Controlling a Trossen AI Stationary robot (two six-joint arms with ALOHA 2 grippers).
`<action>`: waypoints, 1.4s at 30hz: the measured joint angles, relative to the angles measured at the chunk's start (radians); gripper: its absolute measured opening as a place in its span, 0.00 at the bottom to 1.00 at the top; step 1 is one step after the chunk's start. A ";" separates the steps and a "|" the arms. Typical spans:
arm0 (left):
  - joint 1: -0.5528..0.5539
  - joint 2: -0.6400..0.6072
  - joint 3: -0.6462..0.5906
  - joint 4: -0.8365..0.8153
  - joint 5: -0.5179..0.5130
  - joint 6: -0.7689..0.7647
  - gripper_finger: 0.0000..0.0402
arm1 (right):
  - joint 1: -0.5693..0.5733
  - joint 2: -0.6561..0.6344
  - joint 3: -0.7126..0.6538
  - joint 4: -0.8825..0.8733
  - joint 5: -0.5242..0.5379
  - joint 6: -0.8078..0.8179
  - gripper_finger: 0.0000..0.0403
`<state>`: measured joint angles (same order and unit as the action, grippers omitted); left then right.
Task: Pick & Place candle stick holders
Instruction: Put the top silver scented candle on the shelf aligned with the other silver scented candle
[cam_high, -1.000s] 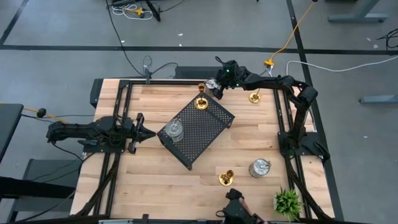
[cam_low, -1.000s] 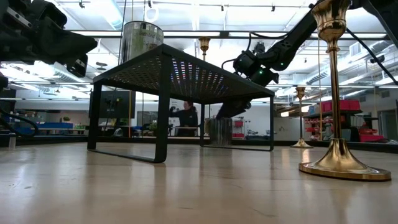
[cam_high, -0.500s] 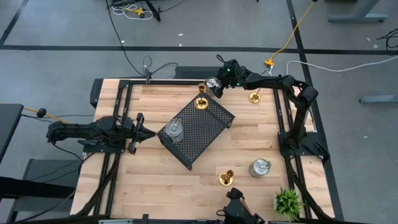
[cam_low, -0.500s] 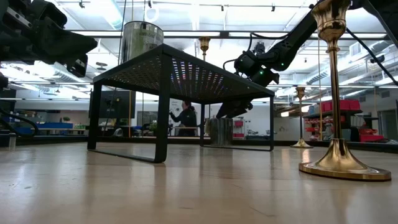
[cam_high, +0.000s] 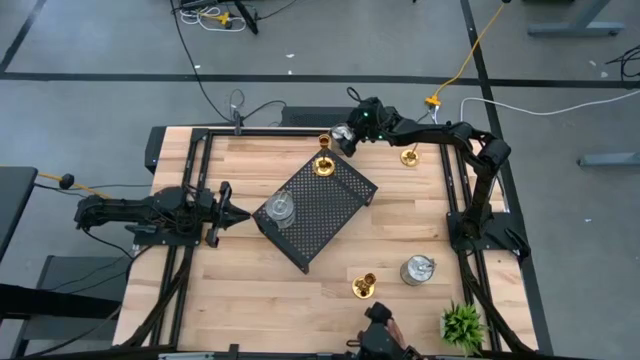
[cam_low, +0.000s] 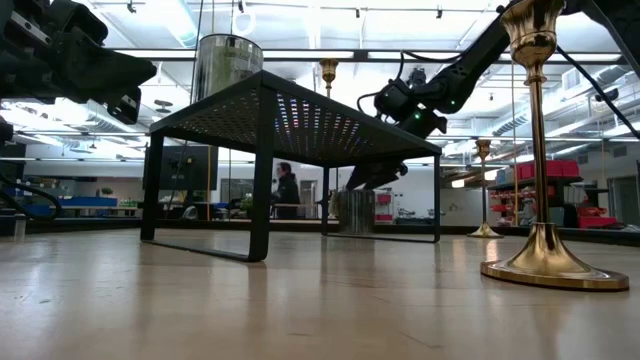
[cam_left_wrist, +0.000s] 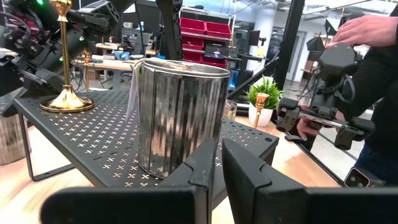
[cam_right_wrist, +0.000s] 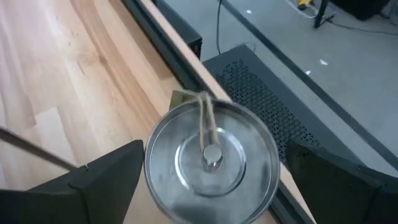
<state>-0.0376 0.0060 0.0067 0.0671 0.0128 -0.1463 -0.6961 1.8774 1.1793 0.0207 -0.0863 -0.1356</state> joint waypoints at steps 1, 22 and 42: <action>0.000 0.000 0.000 0.000 0.000 0.000 0.10 | 0.000 0.000 0.000 0.008 0.005 0.004 0.98; 0.000 0.000 0.000 0.000 0.000 0.000 0.10 | -0.001 -0.002 0.000 0.018 0.011 0.072 0.99; 0.000 0.000 0.000 0.000 0.000 0.000 0.10 | -0.001 0.047 -0.001 0.004 -0.019 0.037 0.99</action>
<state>-0.0379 0.0063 0.0070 0.0672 0.0128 -0.1463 -0.6968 1.9241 1.1786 0.0248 -0.1048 -0.0982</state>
